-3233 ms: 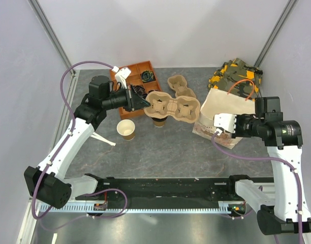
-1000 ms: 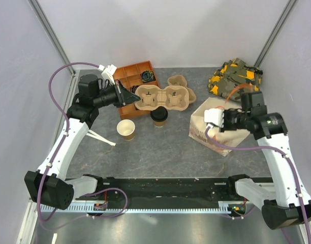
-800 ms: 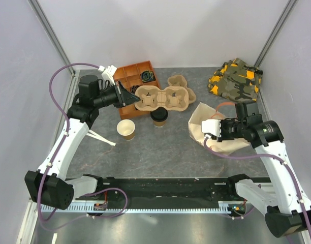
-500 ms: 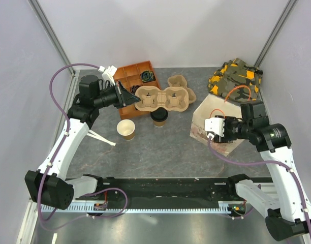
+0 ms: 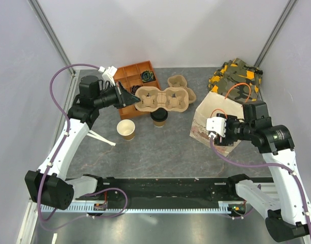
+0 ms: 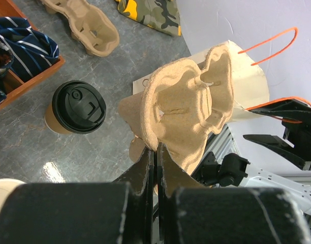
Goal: Pack the takeout coffee
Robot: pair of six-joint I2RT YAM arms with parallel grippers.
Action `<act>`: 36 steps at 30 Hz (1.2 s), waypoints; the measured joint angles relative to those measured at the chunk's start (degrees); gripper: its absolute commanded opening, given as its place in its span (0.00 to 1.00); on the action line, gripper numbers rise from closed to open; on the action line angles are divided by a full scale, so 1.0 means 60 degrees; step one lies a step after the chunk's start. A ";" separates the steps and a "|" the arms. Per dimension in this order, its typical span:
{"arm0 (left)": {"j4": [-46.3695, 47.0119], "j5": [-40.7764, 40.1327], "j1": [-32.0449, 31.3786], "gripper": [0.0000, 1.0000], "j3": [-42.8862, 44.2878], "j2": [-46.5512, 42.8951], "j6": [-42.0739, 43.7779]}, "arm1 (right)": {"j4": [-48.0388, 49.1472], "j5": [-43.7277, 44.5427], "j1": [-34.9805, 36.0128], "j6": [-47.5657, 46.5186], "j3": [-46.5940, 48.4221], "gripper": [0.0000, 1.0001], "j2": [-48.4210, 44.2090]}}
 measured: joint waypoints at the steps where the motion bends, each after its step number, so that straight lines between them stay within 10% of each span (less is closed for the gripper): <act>1: 0.0000 0.0000 0.0000 0.02 -0.0022 -0.0007 0.0000 | -0.0033 0.0000 0.0000 0.0000 0.0000 0.78 -0.0036; 36: 0.0102 0.0011 0.0000 0.02 -0.0324 -0.0011 0.0000 | 0.1395 0.0987 0.0000 -0.3479 -0.2838 0.98 -0.3333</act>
